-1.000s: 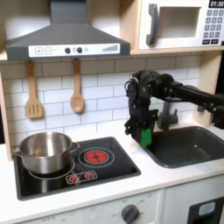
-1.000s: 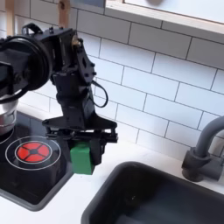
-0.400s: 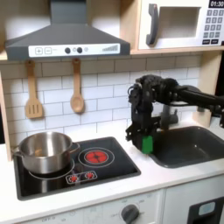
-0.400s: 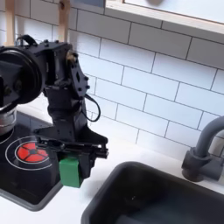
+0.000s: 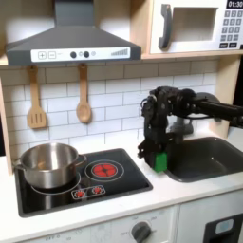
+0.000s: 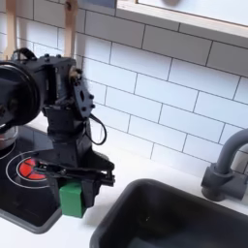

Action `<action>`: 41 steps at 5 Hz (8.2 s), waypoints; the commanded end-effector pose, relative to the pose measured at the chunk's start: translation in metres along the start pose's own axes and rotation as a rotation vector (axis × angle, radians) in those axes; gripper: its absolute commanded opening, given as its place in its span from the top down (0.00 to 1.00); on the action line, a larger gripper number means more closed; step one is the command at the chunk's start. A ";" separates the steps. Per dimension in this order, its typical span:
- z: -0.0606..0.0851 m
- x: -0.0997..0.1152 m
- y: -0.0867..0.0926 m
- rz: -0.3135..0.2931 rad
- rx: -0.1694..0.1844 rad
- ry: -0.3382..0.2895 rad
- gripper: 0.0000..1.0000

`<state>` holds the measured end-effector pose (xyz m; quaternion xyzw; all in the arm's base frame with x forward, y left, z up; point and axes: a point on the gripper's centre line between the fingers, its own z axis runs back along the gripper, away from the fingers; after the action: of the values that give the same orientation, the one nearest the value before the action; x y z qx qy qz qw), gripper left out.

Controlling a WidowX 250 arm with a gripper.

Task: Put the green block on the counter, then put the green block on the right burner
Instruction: 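Put the green block on the counter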

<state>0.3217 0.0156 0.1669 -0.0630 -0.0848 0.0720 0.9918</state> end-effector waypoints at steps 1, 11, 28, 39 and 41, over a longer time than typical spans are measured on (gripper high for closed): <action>-0.012 -0.013 0.005 -0.020 0.048 0.008 1.00; -0.022 -0.023 0.005 -0.025 0.102 0.029 1.00; -0.015 0.042 0.127 0.281 0.173 0.032 1.00; -0.023 0.076 0.019 0.155 0.030 -0.023 1.00; -0.042 0.081 0.004 0.137 0.026 0.004 1.00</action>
<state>0.4070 0.0285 0.1398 -0.0549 -0.0784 0.1413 0.9853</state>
